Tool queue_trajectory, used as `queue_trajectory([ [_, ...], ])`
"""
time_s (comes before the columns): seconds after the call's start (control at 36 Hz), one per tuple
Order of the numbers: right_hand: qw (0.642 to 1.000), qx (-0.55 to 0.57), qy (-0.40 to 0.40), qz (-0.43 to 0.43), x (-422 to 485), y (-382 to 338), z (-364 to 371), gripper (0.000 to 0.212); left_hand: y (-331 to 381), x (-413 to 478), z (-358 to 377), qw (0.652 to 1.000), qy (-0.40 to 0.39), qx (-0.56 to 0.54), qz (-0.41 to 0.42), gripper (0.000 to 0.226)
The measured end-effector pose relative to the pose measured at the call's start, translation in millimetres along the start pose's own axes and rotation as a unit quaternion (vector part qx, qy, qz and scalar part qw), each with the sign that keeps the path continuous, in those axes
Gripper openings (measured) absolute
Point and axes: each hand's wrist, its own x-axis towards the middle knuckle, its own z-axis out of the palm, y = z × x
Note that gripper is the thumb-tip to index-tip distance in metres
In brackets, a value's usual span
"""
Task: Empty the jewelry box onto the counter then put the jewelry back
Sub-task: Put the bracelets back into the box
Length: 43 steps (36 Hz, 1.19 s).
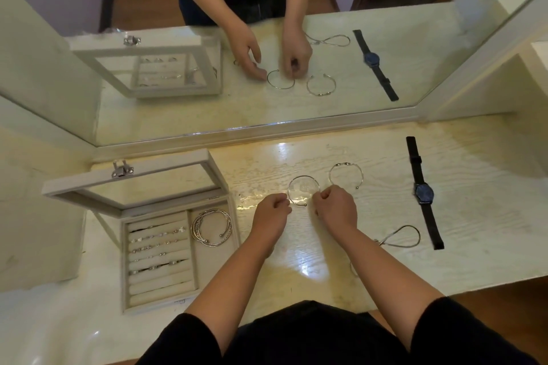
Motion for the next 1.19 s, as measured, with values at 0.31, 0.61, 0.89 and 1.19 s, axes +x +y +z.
queue_trajectory([
  [0.31,1.000,0.018,0.001,-0.013,-27,0,2,0.017,-11,-17,-6,0.999,0.000,-0.033,0.016,0.031],
  [0.61,0.997,0.023,-0.034,-0.070,-54,-17,20,0.013,-28,-31,-39,0.996,0.036,-0.079,0.026,0.020],
  [0.89,0.991,-0.011,-0.070,-0.117,-74,-45,52,0.016,-47,-36,-78,0.988,0.118,-0.093,0.034,0.022],
  [1.19,0.985,-0.040,-0.085,-0.145,-87,-77,83,0.020,-54,-38,-116,0.981,0.168,-0.093,0.036,0.030],
])
